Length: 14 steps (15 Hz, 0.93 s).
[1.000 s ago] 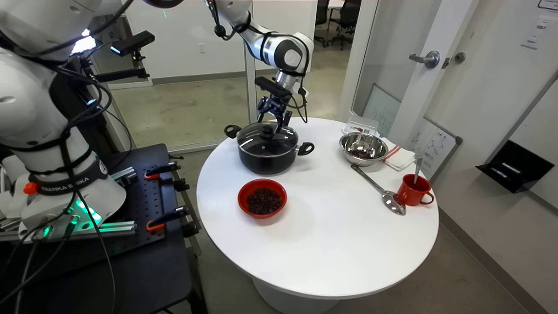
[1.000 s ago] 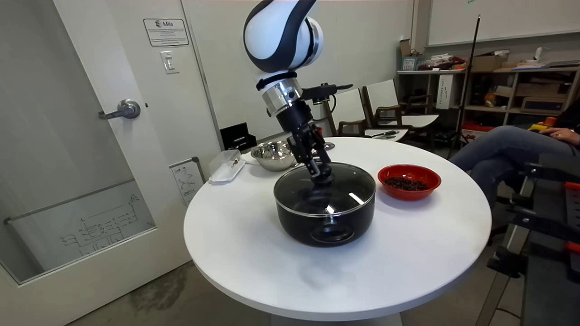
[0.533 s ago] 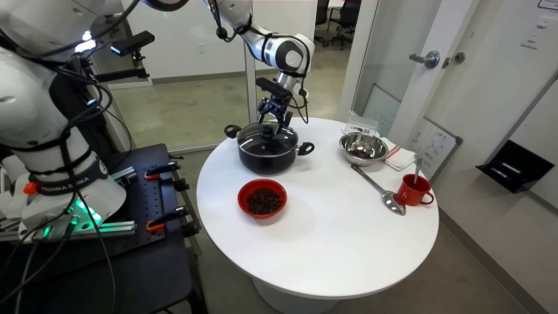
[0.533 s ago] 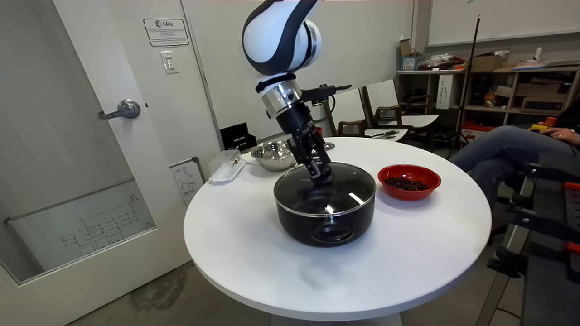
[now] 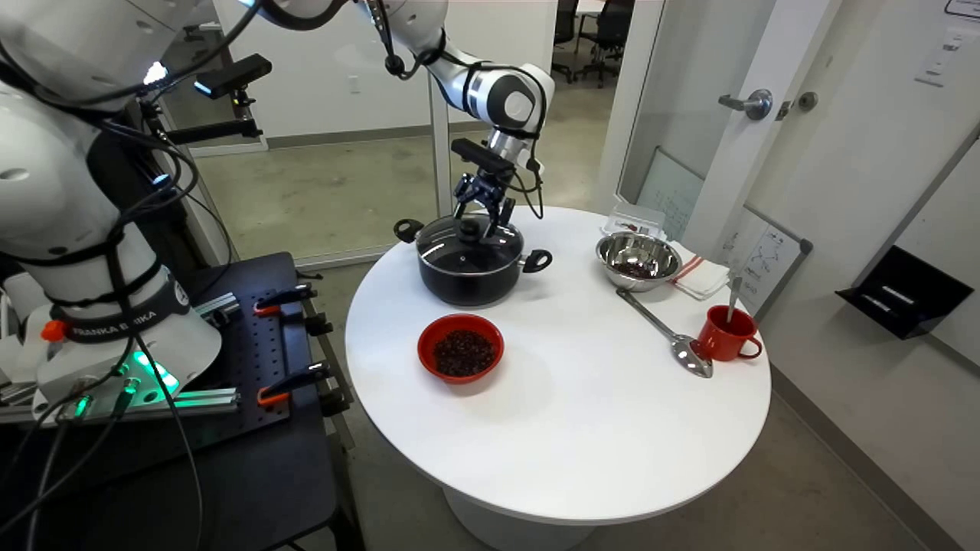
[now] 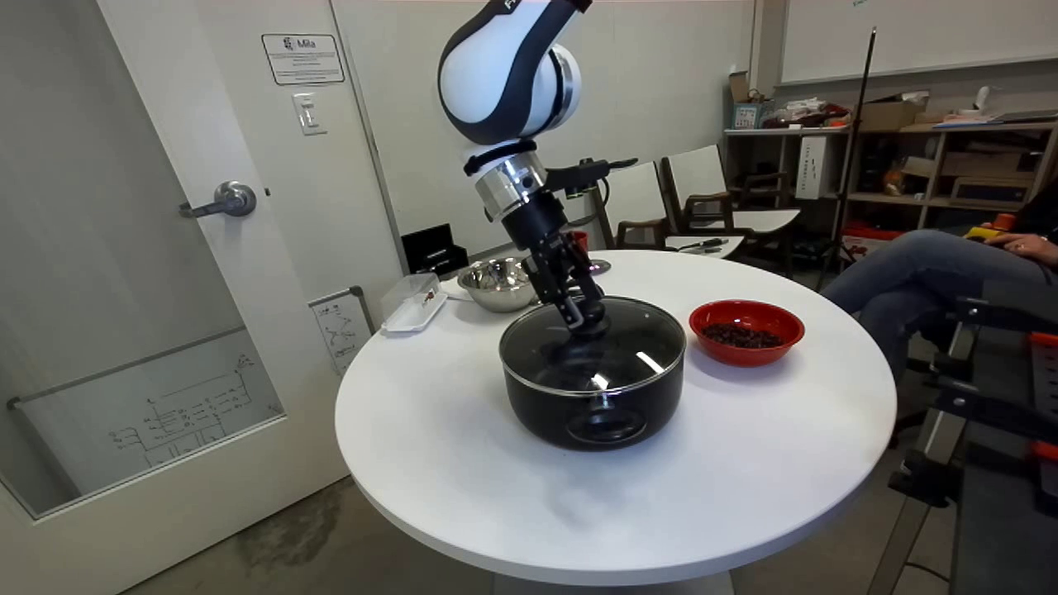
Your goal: Pick up the lid from the pot and put it on the table, then pick up the red bowl and pour it's contents in the pot and pick up the lid and put it back on the pot
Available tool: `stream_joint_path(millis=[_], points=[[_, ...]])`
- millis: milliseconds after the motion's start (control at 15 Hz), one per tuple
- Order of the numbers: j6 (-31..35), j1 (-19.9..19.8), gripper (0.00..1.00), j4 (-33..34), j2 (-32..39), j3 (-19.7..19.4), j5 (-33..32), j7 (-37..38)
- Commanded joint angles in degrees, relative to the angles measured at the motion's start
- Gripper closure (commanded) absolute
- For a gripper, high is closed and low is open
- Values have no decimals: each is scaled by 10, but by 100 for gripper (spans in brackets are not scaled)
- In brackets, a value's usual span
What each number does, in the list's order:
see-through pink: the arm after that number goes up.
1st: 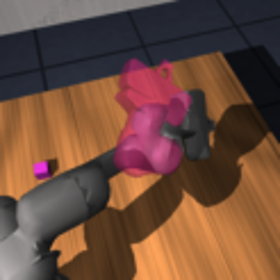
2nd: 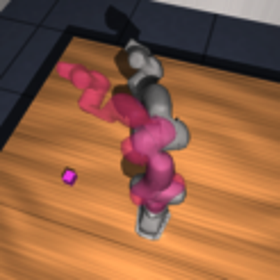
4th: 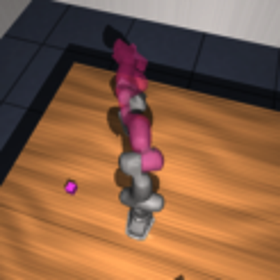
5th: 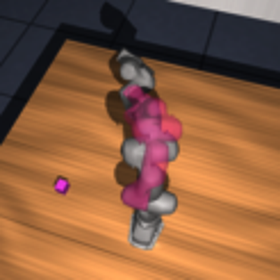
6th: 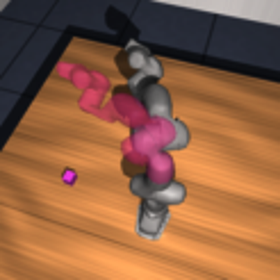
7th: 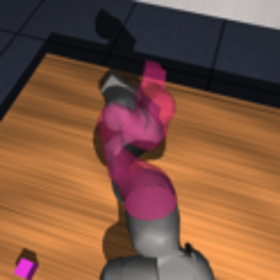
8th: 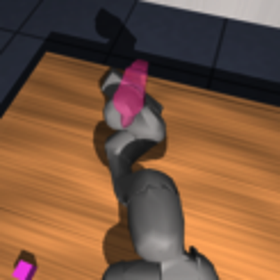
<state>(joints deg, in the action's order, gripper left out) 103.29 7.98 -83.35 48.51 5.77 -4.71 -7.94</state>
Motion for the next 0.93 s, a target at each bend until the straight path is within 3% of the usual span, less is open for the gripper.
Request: stream_joint_path(millis=[0,600,733,867], points=[[-34,10,0,37,22,-8,-10,12],[-40,17,2,61,32,-14,-19,27],[-43,17,27,66,35,-14,-19,28],[-49,18,39,71,38,-14,-17,30]])
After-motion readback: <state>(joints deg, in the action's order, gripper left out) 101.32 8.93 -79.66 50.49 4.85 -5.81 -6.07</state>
